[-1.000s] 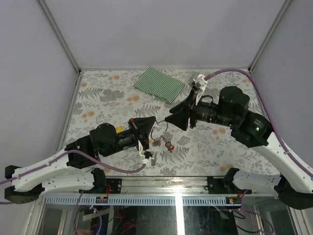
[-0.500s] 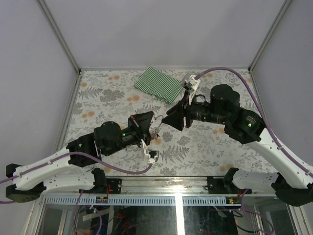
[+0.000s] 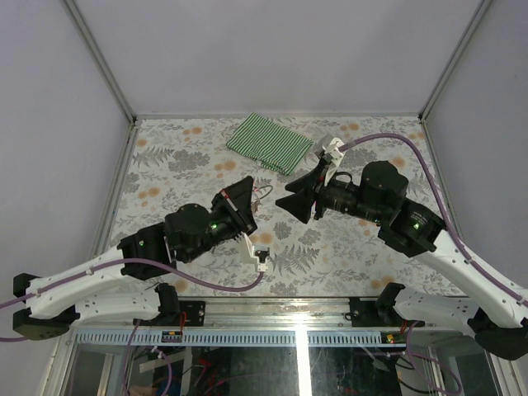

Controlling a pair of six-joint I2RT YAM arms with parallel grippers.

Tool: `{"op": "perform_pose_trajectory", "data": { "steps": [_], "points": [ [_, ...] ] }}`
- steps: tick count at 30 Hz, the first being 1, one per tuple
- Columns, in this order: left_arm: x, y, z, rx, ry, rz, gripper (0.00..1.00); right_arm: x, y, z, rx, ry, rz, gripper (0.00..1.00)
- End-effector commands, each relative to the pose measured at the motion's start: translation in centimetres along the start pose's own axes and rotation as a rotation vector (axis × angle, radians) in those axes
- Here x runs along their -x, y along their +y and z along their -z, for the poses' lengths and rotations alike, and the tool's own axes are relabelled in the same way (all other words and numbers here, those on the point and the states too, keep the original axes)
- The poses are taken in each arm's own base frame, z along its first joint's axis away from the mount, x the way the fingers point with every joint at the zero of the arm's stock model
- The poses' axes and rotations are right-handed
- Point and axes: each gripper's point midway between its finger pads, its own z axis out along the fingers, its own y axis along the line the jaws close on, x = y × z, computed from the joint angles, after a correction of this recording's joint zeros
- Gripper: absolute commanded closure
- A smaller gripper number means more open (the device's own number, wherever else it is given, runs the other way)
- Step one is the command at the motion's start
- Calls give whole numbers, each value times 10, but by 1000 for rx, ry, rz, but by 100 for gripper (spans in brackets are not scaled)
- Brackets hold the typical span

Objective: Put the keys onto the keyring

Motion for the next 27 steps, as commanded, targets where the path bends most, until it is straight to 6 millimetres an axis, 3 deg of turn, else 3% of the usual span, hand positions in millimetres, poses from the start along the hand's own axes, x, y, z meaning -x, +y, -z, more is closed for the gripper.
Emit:
{"op": "perform_pose_trajectory", "data": {
  "steps": [1,6,15,27],
  "points": [
    [-19,24,6,51,90,-80,100,42,9,5,41,-183,114,44],
    [-20,29,7,45,102,-162,100,40,12,2,66,-134,142,44],
    [-23,20,3,-50,123,-274,100,41,-9,-14,-40,-93,118,48],
    [-17,21,-1,-64,103,-306,100,45,6,-33,66,-81,117,56]
  ]
}}
